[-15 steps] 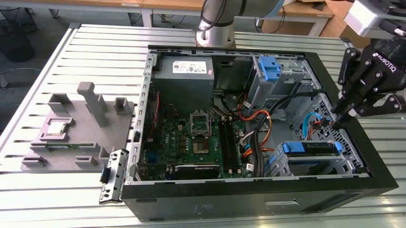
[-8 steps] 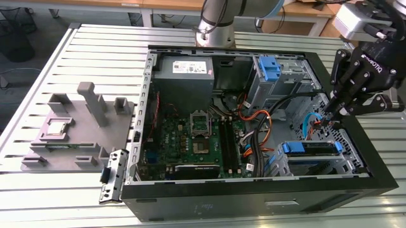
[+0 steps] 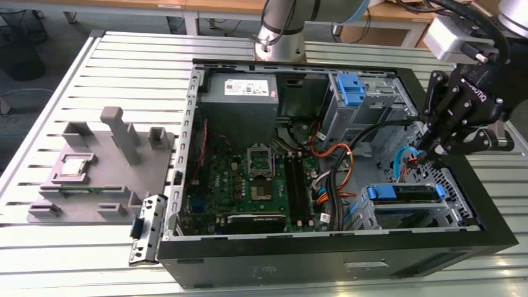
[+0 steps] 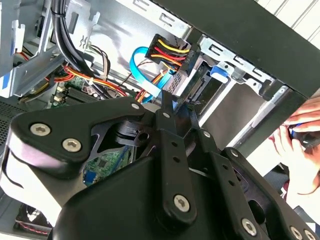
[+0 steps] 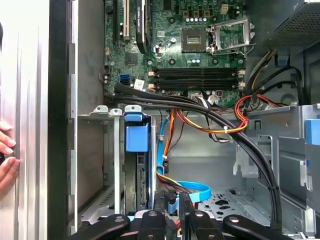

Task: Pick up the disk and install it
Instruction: 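Insert the first disk wire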

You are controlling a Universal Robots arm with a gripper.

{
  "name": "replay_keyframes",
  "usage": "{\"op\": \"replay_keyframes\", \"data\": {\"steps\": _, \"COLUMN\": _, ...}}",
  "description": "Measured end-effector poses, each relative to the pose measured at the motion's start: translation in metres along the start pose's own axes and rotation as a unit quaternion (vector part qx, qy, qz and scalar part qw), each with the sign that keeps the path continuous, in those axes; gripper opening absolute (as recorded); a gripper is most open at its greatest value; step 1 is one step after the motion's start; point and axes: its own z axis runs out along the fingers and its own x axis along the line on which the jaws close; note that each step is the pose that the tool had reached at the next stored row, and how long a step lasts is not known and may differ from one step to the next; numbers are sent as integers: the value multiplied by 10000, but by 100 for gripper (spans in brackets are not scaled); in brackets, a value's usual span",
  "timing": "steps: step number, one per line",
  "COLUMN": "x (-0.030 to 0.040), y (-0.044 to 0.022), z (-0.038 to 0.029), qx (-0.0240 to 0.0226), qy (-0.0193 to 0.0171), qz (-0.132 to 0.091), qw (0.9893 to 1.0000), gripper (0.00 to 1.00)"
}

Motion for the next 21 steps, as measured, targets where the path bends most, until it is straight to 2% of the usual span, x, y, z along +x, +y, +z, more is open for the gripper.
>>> {"op": "replay_keyframes", "data": {"steps": 7, "x": -3, "y": -1, "z": 60, "qx": 0, "qy": 5, "qz": 0, "qw": 10000, "gripper": 27}}
{"op": "replay_keyframes", "data": {"steps": 21, "x": -3, "y": 0, "z": 62, "qx": 0, "qy": 12, "qz": 1, "qw": 10000, "gripper": 25}}
